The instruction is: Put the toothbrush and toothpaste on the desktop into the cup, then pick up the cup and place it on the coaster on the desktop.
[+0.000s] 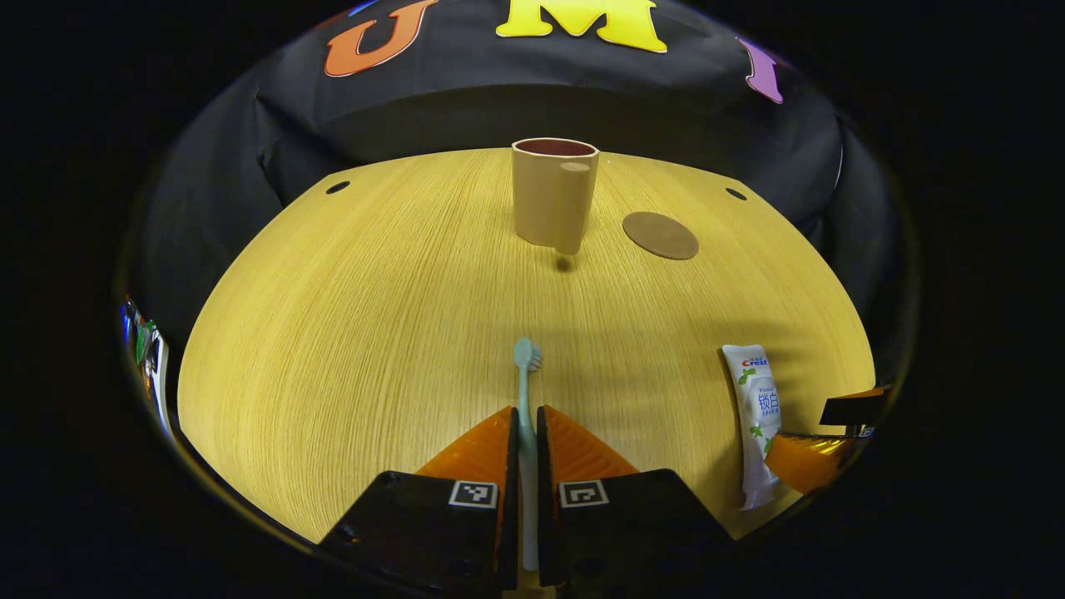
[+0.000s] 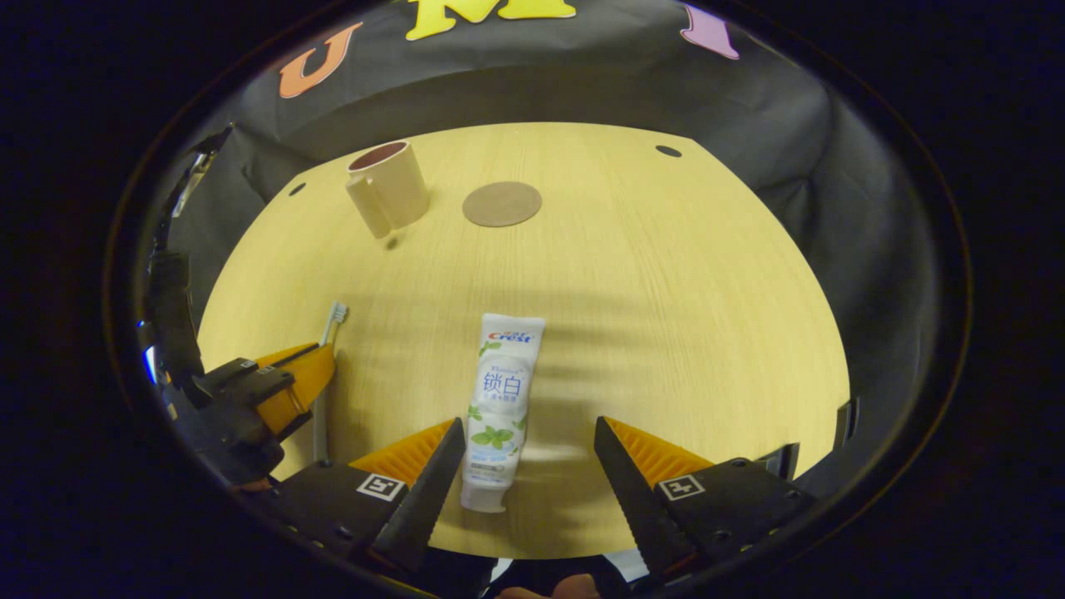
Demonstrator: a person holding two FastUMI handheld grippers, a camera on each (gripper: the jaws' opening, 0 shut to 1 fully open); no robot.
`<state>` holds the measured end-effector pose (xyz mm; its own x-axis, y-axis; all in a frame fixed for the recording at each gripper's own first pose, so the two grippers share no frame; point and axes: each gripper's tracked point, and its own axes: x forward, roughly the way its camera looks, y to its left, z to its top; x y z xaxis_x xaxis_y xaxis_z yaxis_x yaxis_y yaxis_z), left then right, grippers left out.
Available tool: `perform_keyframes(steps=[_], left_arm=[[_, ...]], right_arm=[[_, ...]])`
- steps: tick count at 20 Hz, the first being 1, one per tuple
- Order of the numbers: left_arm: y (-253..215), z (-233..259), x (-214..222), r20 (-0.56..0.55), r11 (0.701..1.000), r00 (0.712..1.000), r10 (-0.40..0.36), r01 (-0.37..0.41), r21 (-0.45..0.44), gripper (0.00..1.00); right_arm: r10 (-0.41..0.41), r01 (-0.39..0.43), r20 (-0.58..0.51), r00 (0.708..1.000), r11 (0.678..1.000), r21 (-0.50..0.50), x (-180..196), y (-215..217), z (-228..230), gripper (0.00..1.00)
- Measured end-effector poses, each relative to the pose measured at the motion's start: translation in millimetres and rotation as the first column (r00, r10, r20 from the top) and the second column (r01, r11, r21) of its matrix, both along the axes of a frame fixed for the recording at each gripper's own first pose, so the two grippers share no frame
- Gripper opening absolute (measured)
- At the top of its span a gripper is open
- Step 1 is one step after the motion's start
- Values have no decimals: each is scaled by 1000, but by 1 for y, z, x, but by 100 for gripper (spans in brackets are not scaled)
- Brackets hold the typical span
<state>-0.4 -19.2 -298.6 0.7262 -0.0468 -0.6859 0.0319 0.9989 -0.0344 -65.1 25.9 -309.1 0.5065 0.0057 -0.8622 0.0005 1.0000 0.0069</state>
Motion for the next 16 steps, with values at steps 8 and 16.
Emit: perform_keyframes(steps=[8,16], left_arm=[[0,2,1,6,1000,1000,4,-4,-13,4],[8,32,7,75,999,997,-8,5,37,4]], right_arm=[[2,-2,20,1000,1000,3,4,0,0,95],[-7,6,20,1000,1000,27,7,6,-5,95]])
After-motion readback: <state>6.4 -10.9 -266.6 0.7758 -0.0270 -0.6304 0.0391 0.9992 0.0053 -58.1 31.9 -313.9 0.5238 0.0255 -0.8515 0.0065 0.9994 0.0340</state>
